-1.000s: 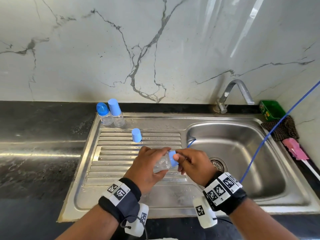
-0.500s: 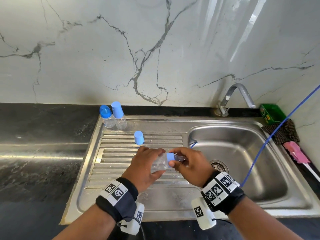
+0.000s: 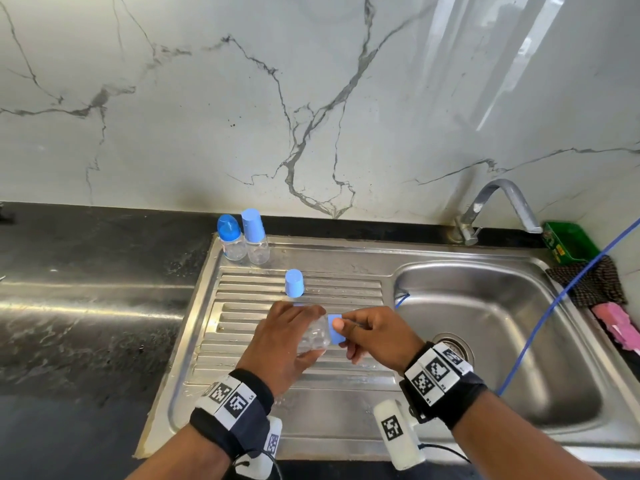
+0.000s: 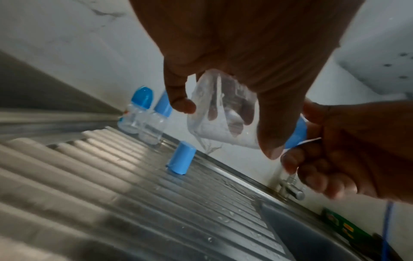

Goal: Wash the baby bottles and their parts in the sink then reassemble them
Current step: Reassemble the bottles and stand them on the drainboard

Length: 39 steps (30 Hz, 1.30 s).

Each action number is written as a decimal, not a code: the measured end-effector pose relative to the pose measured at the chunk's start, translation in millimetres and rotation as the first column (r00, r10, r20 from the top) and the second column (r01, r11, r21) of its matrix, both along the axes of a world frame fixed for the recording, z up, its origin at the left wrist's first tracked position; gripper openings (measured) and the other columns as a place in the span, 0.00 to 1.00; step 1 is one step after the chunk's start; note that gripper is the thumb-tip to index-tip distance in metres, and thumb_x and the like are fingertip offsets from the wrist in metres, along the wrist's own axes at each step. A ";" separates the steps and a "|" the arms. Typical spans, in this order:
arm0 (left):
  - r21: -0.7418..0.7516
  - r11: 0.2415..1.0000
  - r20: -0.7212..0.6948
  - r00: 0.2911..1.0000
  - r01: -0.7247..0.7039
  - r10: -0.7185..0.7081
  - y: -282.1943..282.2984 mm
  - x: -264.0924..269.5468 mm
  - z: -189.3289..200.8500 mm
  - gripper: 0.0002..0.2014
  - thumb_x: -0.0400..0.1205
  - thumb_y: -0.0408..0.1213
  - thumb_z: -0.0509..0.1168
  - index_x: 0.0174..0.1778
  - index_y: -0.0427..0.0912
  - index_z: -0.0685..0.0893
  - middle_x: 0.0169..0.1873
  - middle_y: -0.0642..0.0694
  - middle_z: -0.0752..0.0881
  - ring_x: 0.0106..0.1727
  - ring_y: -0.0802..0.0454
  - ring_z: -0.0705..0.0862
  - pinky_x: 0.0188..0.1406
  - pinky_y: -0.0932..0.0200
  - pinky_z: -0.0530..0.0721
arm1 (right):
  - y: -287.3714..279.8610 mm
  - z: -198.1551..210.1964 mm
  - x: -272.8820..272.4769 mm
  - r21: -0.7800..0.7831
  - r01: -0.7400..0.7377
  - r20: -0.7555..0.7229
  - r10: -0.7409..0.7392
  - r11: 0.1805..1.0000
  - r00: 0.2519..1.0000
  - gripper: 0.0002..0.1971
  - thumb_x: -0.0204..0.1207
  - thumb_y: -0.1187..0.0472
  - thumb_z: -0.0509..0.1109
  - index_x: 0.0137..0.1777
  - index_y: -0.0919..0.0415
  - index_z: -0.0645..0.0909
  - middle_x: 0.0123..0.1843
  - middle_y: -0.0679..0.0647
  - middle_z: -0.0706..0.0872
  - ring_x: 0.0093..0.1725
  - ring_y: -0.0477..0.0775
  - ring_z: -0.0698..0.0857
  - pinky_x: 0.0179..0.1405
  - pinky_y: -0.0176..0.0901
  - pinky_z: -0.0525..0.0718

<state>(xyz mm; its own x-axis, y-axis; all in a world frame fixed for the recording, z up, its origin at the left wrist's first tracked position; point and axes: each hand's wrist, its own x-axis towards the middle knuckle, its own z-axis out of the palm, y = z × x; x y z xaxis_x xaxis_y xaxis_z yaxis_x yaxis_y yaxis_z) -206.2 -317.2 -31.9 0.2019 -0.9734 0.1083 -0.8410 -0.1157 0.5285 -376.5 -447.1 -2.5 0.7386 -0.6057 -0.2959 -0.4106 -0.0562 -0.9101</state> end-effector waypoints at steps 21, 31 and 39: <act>0.091 0.911 -0.313 0.856 -0.403 0.411 68.0 120.9 -21.9 0.29 0.72 0.52 0.80 0.68 0.62 0.80 0.57 0.65 0.83 0.61 0.60 0.76 0.65 0.60 0.76 | -55.9 -87.0 156.3 -0.499 -0.249 -0.343 0.075 0.830 0.936 0.22 0.74 0.68 0.74 0.68 0.53 0.84 0.61 0.60 0.83 0.62 0.62 0.83 0.62 0.45 0.77; 0.058 0.957 -0.292 0.912 -0.283 0.288 43.5 99.6 -8.5 0.28 0.73 0.49 0.80 0.69 0.60 0.79 0.55 0.71 0.80 0.61 0.59 0.75 0.62 0.63 0.73 | -17.7 -23.5 65.3 -0.250 0.072 0.197 -0.022 0.966 0.980 0.23 0.74 0.71 0.79 0.64 0.50 0.82 0.64 0.46 0.87 0.61 0.48 0.87 0.53 0.37 0.88; 0.020 0.995 -0.265 0.959 -0.100 0.102 20.7 61.8 2.7 0.29 0.73 0.51 0.79 0.70 0.61 0.79 0.57 0.67 0.83 0.61 0.66 0.71 0.61 0.66 0.72 | -9.9 -15.6 24.0 -0.119 -0.004 0.247 0.033 0.993 0.968 0.23 0.76 0.72 0.77 0.65 0.48 0.83 0.63 0.48 0.87 0.64 0.54 0.86 0.60 0.46 0.88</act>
